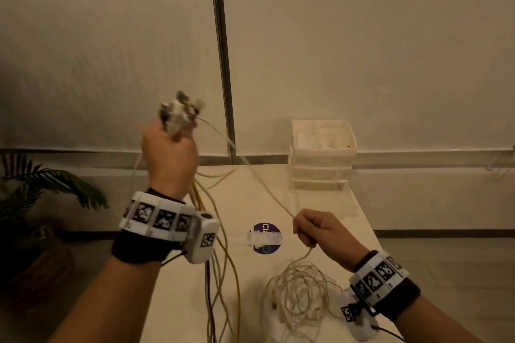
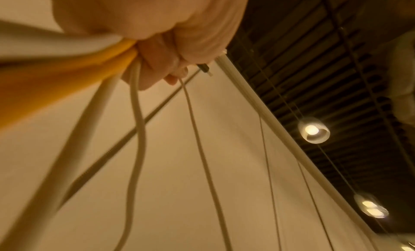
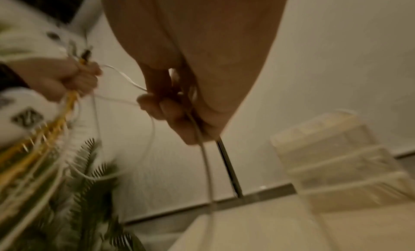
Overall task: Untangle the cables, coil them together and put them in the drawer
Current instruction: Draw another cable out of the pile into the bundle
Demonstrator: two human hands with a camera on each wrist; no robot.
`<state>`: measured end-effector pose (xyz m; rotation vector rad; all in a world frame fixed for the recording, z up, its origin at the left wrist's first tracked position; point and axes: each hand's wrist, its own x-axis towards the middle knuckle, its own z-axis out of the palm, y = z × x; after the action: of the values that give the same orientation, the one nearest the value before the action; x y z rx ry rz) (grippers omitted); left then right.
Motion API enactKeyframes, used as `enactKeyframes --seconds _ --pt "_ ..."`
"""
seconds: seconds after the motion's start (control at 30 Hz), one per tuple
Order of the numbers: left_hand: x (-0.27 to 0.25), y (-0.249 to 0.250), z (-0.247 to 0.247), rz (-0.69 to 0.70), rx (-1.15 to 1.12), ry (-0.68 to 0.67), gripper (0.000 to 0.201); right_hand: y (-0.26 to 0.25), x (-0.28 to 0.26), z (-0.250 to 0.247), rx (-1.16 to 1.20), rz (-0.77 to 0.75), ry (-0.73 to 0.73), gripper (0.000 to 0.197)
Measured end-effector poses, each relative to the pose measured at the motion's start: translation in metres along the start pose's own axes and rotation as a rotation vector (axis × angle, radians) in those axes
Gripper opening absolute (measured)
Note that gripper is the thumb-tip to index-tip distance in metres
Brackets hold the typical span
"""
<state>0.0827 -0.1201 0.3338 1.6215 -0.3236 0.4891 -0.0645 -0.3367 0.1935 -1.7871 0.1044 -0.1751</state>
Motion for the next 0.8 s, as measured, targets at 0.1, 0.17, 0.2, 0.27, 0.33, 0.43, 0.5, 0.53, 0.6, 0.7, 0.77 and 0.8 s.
enactKeyframes --seconds 0.1,0.17,0.2,0.27,0.33,0.43,0.5,0.53,0.6,0.7,0.77,0.8 --pt "0.006 -0.003 -0.012 -0.023 0.099 -0.072 0.005 0.016 -0.007 -0.002 0.01 0.047 0.073 0.031" --pt "-0.008 -0.005 -0.009 0.027 0.159 -0.171 0.014 0.011 -0.006 -0.001 0.029 0.053 0.114 0.031" --pt "-0.017 -0.006 -0.006 0.057 0.168 -0.197 0.022 0.005 -0.005 -0.001 0.04 0.048 0.128 0.03" --pt "-0.03 -0.009 -0.002 0.087 0.171 -0.233 0.047 -0.01 -0.003 -0.001 0.055 0.033 0.141 0.03" --pt "-0.042 -0.01 0.002 0.117 0.191 -0.344 0.066 -0.027 -0.002 -0.002 0.061 0.015 0.126 0.029" --pt "-0.063 -0.009 0.015 0.208 0.239 -0.663 0.067 -0.052 0.001 -0.001 -0.013 -0.031 0.08 0.03" --pt "-0.074 -0.013 0.025 0.236 0.25 -0.809 0.061 -0.069 0.004 0.002 -0.065 -0.066 0.042 0.032" --pt "-0.078 -0.017 0.029 0.237 0.25 -0.84 0.057 -0.076 0.005 0.003 -0.08 -0.076 0.031 0.033" --pt "-0.083 -0.023 0.034 0.211 0.247 -0.831 0.042 -0.086 0.006 0.002 -0.102 -0.073 0.018 0.034" --pt "-0.082 -0.025 0.035 0.211 0.221 -0.771 0.035 -0.089 0.008 0.001 -0.053 -0.035 -0.025 0.033" --pt "-0.079 -0.022 0.035 0.223 0.215 -0.755 0.042 -0.085 0.008 0.002 0.018 -0.038 -0.041 0.03" --pt "-0.076 -0.022 0.034 0.228 0.208 -0.741 0.043 -0.082 0.008 0.003 0.044 -0.044 -0.046 0.029"
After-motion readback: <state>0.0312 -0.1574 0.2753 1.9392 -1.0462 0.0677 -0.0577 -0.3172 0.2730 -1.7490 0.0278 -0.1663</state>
